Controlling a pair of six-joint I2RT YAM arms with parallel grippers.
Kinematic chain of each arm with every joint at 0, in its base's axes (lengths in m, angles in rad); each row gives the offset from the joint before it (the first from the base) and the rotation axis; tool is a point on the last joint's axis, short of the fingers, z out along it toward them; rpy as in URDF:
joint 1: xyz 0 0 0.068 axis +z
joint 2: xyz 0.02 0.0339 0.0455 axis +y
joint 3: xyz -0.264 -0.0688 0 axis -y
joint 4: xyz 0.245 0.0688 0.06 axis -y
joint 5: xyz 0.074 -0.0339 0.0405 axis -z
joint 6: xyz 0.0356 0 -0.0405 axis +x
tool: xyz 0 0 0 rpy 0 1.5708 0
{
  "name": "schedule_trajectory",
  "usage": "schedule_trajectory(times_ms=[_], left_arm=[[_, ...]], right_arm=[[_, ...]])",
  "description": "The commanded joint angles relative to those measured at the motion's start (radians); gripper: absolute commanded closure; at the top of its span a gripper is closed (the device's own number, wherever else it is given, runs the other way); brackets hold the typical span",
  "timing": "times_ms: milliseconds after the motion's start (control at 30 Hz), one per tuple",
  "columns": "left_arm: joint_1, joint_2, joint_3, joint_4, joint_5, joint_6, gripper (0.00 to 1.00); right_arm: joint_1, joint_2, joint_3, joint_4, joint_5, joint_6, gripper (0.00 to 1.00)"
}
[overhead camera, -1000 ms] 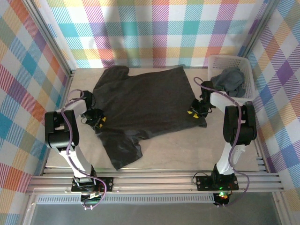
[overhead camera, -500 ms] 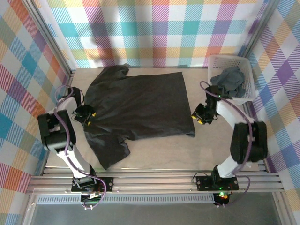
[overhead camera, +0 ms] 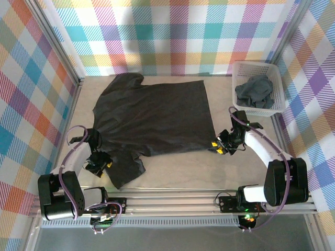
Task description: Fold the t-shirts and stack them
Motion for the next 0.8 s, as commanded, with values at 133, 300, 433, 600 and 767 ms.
schedule_trajectory(times_ms=[133, 300, 433, 600, 767], left_arm=[[-0.094, -0.114, -0.053, -0.103, 0.040, -0.165, 0.54], [-0.210, -0.262, -0.119, -0.201, 0.018, -0.282, 0.54], [-0.297, -0.281, -0.193, -0.112, 0.069, -0.378, 0.55], [-0.418, -0.119, -0.182, 0.012, 0.092, -0.417, 0.55], [-0.445, -0.028, -0.107, 0.022, -0.015, -0.399, 0.77]], right_arm=[[0.006, 0.067, 0.012, 0.027, -0.057, -0.019, 0.70], [0.007, 0.111, 0.040, 0.044, -0.067, -0.032, 0.69], [0.007, 0.136, 0.063, 0.037, -0.071, -0.055, 0.69], [0.007, 0.144, 0.070, 0.030, -0.066, -0.063, 0.69], [0.007, 0.145, 0.062, 0.023, -0.058, -0.059, 0.69]])
